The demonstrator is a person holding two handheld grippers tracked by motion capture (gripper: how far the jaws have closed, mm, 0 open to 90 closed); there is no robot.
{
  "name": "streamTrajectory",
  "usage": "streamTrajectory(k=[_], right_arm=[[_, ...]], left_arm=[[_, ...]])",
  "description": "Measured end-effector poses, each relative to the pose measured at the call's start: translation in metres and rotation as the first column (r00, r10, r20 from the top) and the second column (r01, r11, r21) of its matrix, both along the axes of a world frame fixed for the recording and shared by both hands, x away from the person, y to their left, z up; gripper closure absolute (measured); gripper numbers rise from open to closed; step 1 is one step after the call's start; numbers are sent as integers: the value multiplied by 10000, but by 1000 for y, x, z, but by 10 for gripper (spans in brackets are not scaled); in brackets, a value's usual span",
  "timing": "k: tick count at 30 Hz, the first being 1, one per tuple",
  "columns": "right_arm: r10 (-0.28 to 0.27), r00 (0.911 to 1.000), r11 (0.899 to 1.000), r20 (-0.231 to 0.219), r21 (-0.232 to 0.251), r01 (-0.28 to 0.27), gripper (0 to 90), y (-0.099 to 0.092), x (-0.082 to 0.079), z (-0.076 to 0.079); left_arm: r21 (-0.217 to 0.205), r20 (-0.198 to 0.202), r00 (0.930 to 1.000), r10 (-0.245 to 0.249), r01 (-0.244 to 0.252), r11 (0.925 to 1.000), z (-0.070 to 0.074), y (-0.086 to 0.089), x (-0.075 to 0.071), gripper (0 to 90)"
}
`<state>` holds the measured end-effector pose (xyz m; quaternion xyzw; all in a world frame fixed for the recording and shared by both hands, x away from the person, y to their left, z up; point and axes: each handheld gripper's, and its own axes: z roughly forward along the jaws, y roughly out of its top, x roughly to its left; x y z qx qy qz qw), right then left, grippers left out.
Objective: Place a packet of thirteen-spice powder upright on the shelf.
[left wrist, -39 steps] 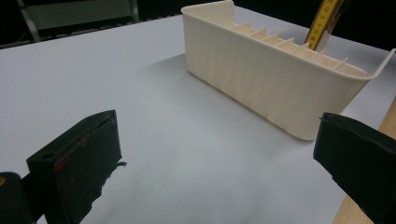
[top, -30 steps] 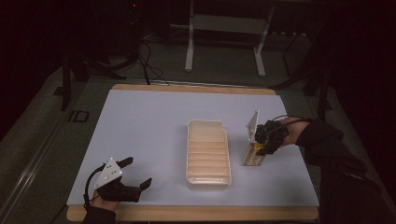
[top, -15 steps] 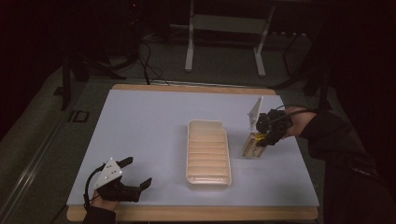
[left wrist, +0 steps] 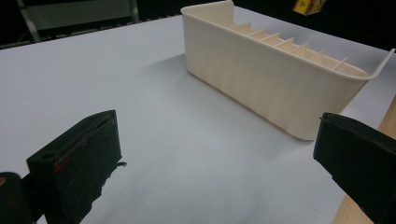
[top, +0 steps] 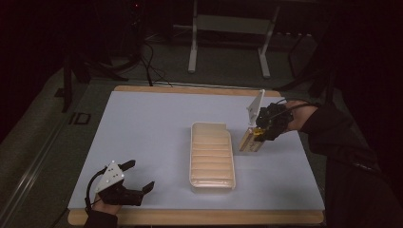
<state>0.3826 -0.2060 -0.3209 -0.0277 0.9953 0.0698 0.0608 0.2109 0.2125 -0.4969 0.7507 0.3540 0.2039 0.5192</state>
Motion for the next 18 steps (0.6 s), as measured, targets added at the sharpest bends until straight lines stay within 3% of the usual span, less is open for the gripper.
streamTrajectory(k=[11,18], right_arm=[[-77,9994,9988,325,484,61,672,11,10,6],[51,9995,9934,317,1143,-87,672,21,17,6]], left_arm=[[56,31,10000,14,-14,10000,0,0,-2,9],[105,24,10000,66,-66,9999,0,2,-5,10]])
